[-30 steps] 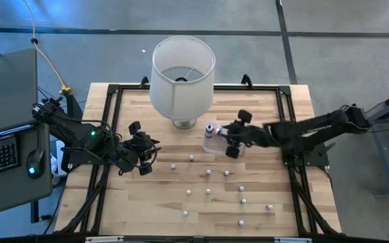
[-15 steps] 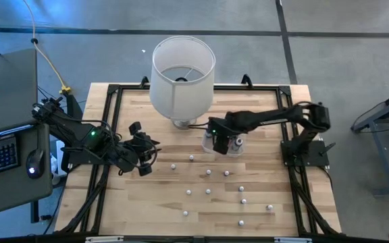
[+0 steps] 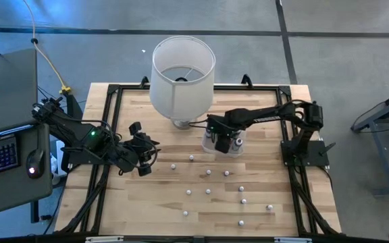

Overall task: Pick & Place food coloring
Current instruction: Adjust the large pink food coloring bottle on the transparent bin

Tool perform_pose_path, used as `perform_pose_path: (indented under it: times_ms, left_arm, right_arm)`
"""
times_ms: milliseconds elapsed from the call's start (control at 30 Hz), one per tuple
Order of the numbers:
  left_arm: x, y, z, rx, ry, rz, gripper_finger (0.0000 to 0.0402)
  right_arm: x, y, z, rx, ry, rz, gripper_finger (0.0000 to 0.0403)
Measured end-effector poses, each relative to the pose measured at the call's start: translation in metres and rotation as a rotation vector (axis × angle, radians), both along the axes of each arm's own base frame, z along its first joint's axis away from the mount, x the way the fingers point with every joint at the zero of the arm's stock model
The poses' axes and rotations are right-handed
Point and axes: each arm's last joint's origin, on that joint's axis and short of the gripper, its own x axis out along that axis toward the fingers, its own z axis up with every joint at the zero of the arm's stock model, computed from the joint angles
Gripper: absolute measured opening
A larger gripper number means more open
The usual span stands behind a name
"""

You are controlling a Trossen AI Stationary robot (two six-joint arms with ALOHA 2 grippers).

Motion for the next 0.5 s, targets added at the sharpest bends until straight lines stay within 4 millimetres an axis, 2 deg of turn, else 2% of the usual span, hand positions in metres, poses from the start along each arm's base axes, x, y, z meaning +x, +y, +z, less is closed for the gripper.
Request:
perform_pose_path:
  times_ms: [267, 500]
  left_arm:
    - [0.0, 0.0, 0.0, 0.0, 0.002, -0.002, 0.0104]
    - [0.0, 0.0, 0.0, -0.002, 0.008, -0.007, 0.0104]
  right_arm:
    - [-0.002, 0.001, -0.01, 0.016, -0.022, 0.029, 0.0134]
    - [-0.002, 0.001, -0.012, -0.011, -0.018, 0.067, 0.0134]
